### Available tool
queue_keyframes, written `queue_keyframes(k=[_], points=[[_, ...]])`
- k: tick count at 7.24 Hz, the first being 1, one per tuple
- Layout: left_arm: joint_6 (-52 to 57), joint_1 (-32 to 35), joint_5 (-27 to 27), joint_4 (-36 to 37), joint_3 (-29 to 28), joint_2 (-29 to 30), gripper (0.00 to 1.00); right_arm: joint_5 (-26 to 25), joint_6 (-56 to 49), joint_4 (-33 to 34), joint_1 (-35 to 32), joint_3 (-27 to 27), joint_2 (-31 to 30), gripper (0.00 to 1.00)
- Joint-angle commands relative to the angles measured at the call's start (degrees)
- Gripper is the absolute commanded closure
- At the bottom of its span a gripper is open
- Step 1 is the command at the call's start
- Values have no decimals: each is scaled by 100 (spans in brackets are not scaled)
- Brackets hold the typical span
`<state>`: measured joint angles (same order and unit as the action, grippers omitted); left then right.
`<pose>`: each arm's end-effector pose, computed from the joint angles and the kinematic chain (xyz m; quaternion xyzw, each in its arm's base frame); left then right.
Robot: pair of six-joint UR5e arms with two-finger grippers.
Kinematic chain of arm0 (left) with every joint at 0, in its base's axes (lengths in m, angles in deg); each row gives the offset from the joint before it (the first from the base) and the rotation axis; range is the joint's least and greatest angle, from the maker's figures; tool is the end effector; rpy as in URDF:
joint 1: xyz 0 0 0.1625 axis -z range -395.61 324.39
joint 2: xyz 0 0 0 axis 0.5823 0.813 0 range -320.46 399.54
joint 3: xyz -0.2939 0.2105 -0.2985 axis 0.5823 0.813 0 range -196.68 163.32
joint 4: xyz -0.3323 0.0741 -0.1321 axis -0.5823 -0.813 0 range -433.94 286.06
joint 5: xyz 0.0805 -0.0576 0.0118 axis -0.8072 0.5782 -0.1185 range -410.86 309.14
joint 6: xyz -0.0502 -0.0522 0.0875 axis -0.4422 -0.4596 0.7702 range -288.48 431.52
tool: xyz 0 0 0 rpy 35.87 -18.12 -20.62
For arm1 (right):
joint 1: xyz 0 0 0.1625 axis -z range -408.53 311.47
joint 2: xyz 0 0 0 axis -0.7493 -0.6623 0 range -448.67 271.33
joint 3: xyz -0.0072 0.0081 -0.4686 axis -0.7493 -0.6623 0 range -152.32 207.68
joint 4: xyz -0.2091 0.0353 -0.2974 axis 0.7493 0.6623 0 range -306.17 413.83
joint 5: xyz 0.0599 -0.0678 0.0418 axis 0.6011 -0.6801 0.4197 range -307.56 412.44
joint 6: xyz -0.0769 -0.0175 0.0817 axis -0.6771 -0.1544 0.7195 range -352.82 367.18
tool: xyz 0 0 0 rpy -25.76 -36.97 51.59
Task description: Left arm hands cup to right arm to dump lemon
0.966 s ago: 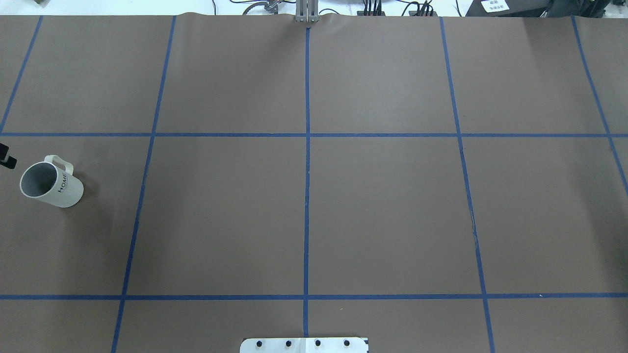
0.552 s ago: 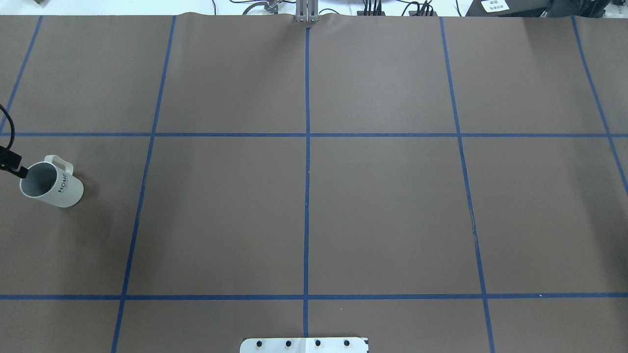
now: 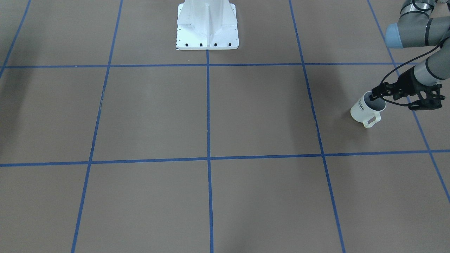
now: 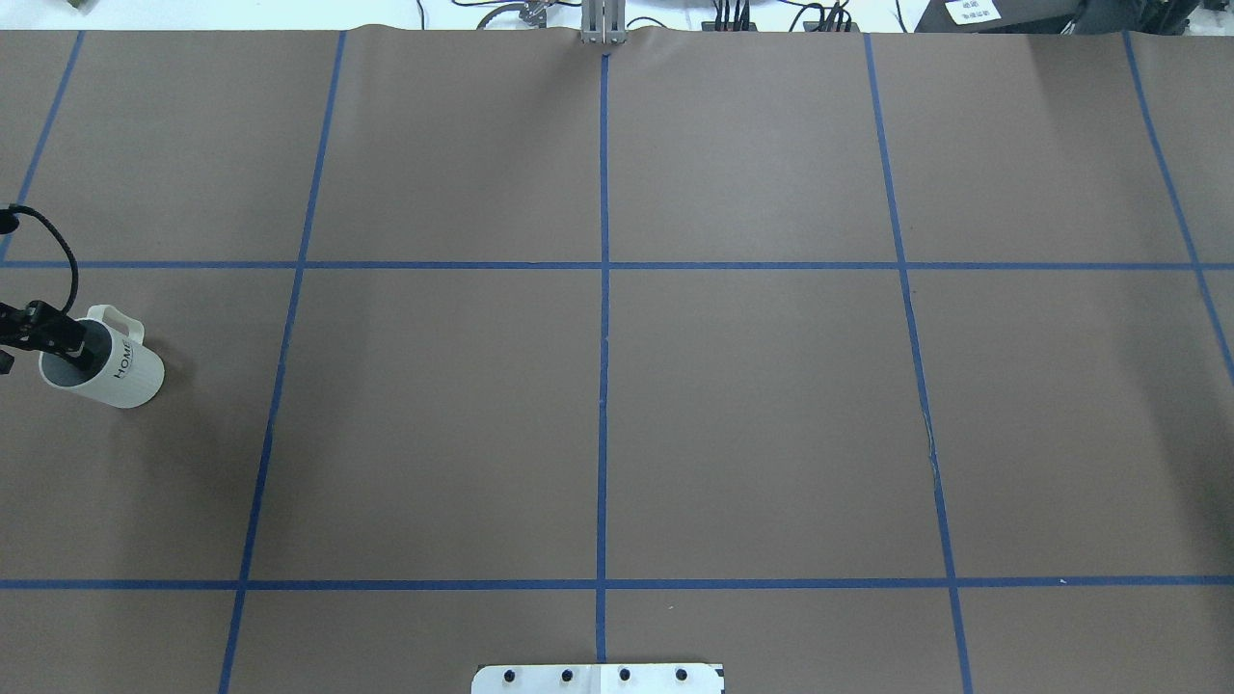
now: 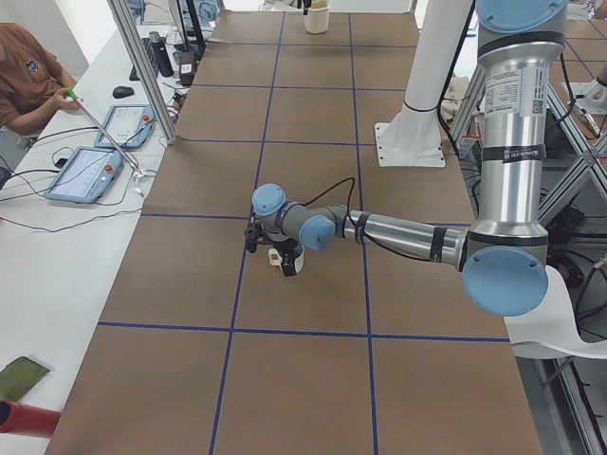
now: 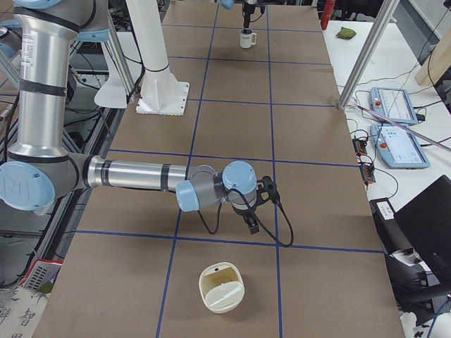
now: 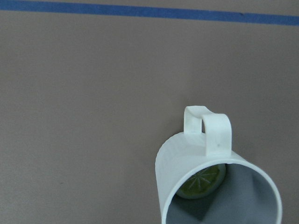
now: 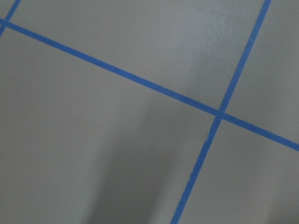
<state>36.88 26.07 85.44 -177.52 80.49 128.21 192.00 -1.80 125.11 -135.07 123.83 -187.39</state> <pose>0.1673 -0.4181 0.6374 -0.0701 0.4115 0.0162 0.9086 0.0236 -0.3870 0.6842 0.1474 -0.4083 -0.1559 0.8873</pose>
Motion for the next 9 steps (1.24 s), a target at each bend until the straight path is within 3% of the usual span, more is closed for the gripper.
queue_keyframes(k=[1, 2, 4, 5, 7, 8, 9], points=[[-16, -112, -42, -22, -163, 116, 40, 2, 20, 0, 41, 9, 2, 0], [-34, -113, -42, -13, -128, 151, 99, -7, 72, -9, 59, 26, 2, 0], [-52, -104, 28, 39, -15, 309, 100, -7, 352, -17, 120, 44, 63, 3], [-139, -104, 107, 318, 369, 414, 100, -7, 423, -26, 155, 61, 159, 17], [-865, -95, 222, 1317, 977, 1350, 100, -7, 433, -26, 366, 193, 519, 9], [-1130, -104, 204, 1610, 901, 1939, 100, -16, 450, -18, 445, 211, 721, 2], [-1550, -156, 221, 1743, 909, 2319, 100, -25, 1138, -26, 654, 220, 1010, 1]])
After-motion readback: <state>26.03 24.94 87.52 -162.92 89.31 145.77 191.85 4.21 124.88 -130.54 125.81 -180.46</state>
